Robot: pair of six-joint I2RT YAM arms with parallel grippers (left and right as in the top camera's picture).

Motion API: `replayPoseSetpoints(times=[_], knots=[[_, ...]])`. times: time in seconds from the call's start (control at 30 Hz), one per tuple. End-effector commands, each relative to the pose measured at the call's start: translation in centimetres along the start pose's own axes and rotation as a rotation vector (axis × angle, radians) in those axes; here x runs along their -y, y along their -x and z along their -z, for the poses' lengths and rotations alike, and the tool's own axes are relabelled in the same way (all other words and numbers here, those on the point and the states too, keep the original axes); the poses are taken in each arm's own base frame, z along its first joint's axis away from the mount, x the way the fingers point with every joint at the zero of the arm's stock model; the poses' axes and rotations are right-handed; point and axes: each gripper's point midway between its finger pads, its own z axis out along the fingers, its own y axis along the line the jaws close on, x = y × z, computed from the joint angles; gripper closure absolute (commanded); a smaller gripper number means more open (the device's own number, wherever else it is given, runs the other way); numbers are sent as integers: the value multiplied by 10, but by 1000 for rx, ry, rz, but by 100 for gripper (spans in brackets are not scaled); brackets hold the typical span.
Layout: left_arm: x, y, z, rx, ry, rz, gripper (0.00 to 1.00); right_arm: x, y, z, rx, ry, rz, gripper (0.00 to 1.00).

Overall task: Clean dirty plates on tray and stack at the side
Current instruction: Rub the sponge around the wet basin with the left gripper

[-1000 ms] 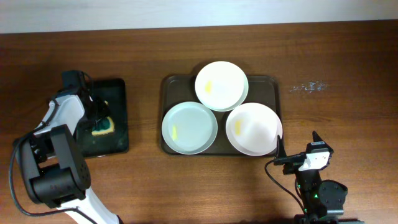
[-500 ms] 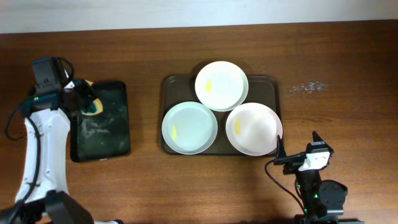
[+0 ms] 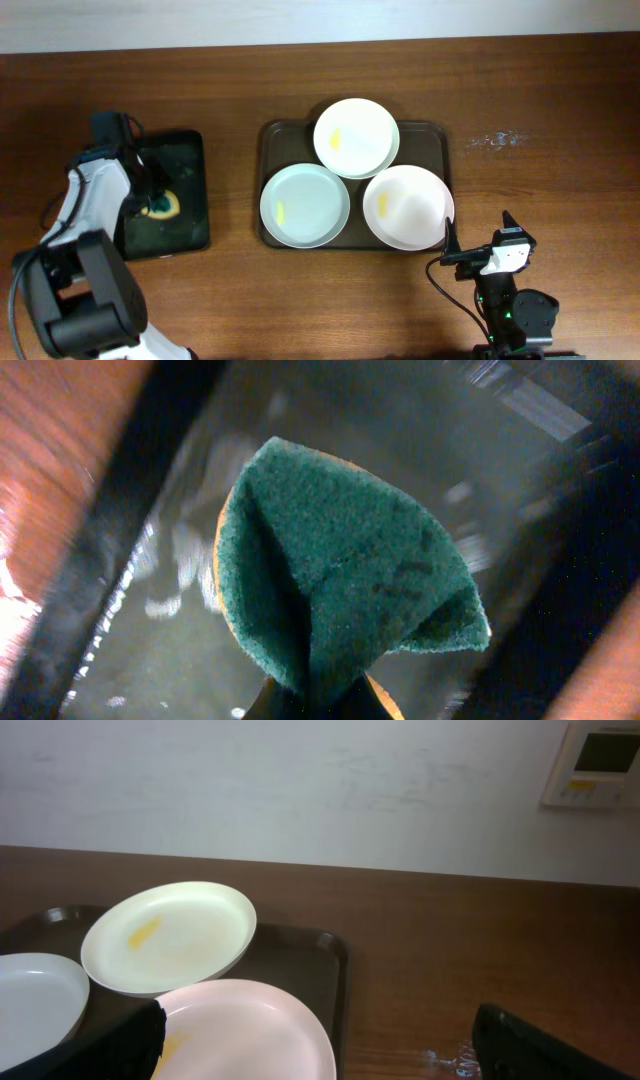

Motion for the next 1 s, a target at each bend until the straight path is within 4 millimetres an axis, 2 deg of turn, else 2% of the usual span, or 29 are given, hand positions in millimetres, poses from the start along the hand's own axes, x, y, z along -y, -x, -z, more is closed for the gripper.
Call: replayPoseSetpoints(times=[0.0,0.07,0.1,0.2,0.3,0.4,0.47,0.5,0.67,0.8,0.97], knots=[[-7,-17,-14,-72,35,-44,100,2,-3,0,-6,-11,6,2],[-9,-20,-15,-87,33,-206,100,2,-3,0,-6,-11,6,2],[-20,-21,-14,-95,94,-233,100,2,-3,0,-6,-11,6,2],[-43,-18,-11,-86,220,-231,100,2,-3,0,-6,-11,6,2],[-51,-22,-11,-105,229,-206,100,2,-3,0,-6,-11,6,2],[-72,-33,-17,-125,311,-209,100,2,-3,0,-6,-11,6,2],[-78,-39,-27,-111,333,-209,100,2,-3,0,-6,-11,6,2],[-85,-33,-25,-85,382,-211,100,2,-3,0,-6,-11,6,2],[-95,-20,-20,-29,459,-210,100,2,-3,0,-6,-11,6,2],[-93,-3,-20,49,466,-195,100,2,-3,0,-6,-11,6,2],[-82,25,-21,154,438,-256,100,2,-3,0,-6,-11,6,2]])
